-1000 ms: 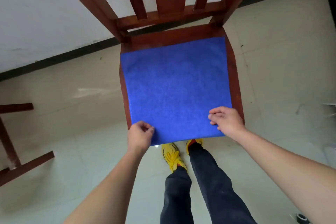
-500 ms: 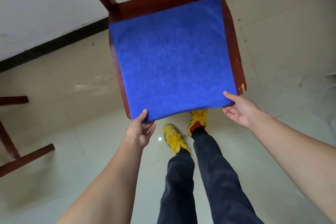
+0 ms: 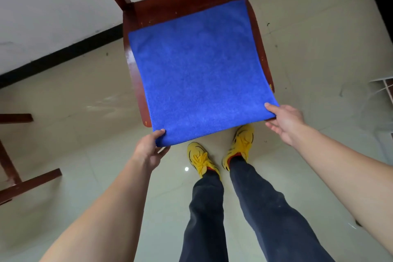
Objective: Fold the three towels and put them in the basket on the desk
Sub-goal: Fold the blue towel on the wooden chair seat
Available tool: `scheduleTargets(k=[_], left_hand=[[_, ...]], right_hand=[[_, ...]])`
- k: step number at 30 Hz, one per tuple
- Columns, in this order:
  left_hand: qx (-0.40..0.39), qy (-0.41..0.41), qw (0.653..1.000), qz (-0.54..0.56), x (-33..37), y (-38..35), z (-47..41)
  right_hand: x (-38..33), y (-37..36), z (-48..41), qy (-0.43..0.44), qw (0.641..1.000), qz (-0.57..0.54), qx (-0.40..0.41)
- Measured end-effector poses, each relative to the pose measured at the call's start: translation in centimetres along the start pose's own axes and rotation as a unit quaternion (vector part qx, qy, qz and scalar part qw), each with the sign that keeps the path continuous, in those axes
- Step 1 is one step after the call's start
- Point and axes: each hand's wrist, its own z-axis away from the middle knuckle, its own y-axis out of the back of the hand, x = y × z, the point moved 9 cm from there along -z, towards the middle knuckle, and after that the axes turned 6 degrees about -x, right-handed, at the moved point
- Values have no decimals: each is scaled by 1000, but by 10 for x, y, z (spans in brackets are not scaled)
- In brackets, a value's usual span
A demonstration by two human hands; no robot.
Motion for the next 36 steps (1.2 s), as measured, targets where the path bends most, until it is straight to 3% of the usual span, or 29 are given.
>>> scheduleTargets(k=[3, 8, 12, 22, 25, 30, 32, 36], left_hand=[[-26, 14, 1000, 9, -14, -1, 10], [9, -30, 999, 22, -32, 13, 27], [18, -65, 997, 31, -41, 11, 53], [-2, -118, 989, -84, -8, 3, 107], [0, -172, 964, -204, 26, -8, 117], [45, -235, 872, -428, 80, -16, 111], [71, -252, 844, -469, 107, -17, 103], [52, -247, 874, -415, 148, -18, 80]], right_hand=[[-8, 8, 6, 59, 995, 72, 29], [-11, 28, 26, 102, 981, 157, 55], [-10, 38, 37, 104, 982, 156, 21], [-63, 45, 87, 153, 978, 130, -55], [-88, 30, 87, 151, 972, 159, -85], [-129, -4, 74, 170, 938, 282, -112], [-147, -15, 66, 196, 916, 338, -91], [-184, -36, 53, 225, 905, 353, -71]])
